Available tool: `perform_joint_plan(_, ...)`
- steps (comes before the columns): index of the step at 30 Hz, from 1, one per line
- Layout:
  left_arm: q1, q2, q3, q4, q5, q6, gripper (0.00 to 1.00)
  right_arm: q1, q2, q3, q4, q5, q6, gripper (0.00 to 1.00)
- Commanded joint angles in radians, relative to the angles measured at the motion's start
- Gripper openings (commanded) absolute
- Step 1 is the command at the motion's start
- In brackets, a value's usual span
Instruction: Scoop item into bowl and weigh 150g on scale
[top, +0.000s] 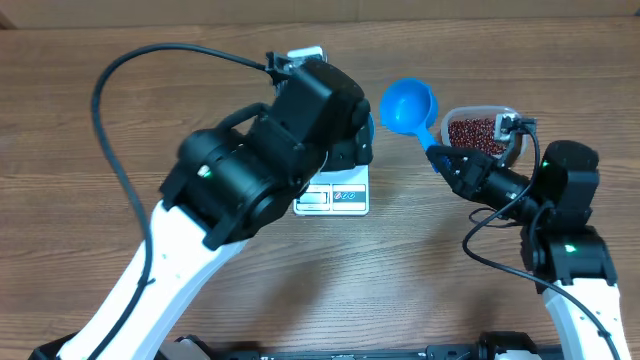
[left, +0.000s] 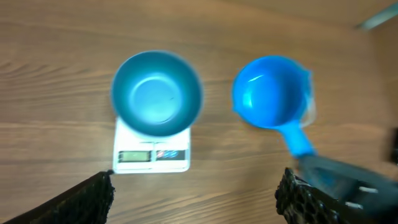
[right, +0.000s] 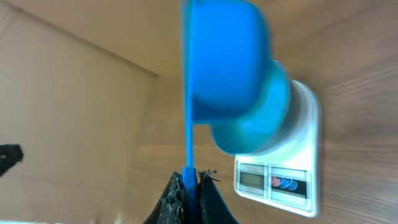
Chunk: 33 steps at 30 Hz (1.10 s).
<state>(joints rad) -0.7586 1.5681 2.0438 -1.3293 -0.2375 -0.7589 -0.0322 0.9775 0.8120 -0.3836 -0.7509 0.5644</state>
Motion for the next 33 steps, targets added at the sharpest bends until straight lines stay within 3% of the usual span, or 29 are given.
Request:
perform_joint_plan(1,0.006,0.002,-0.051,-0.006,-0.052,0.047,0.86,-0.003,-0.018,0.134,-0.171,0.135,-0.171,0.04)
perform_joint_plan(7,0.006,0.002,-0.100,-0.007,-0.050,0.048,0.85,-0.003,-0.018,0.273,-0.426,0.316,-0.284,0.04)
perform_joint_plan(9,0.006,0.002,-0.119,-0.008,-0.050,0.045,0.79,-0.003,-0.018,0.302,-0.477,0.370,-0.286,0.04)
perform_joint_plan(11,0.006,0.002,-0.144,-0.006,-0.050,0.044,0.53,-0.003,-0.018,0.327,-0.513,0.380,-0.310,0.04)
perform_joint_plan(12,0.006,0.002,-0.166,-0.006,-0.050,0.034,0.34,-0.003,-0.018,0.336,-0.525,0.380,-0.313,0.04)
perform_joint_plan(14,0.006,0.002,-0.202,-0.005,-0.050,0.016,0.06,-0.003,-0.018,0.343,-0.532,0.380,-0.321,0.04)
perform_joint_plan(22,-0.013,0.002,-0.348,0.012,-0.020,0.039,0.04,-0.003,0.009,0.367,-0.562,0.430,-0.370,0.04)
perform_joint_plan(26,-0.038,0.002,-0.412,0.072,0.007,0.140,0.04,-0.003,0.061,0.439,-0.633,0.491,-0.417,0.04)
perform_joint_plan(33,-0.040,0.003,-0.566,0.230,0.054,0.158,0.04,-0.003,0.095,0.503,-0.666,0.527,-0.439,0.04)
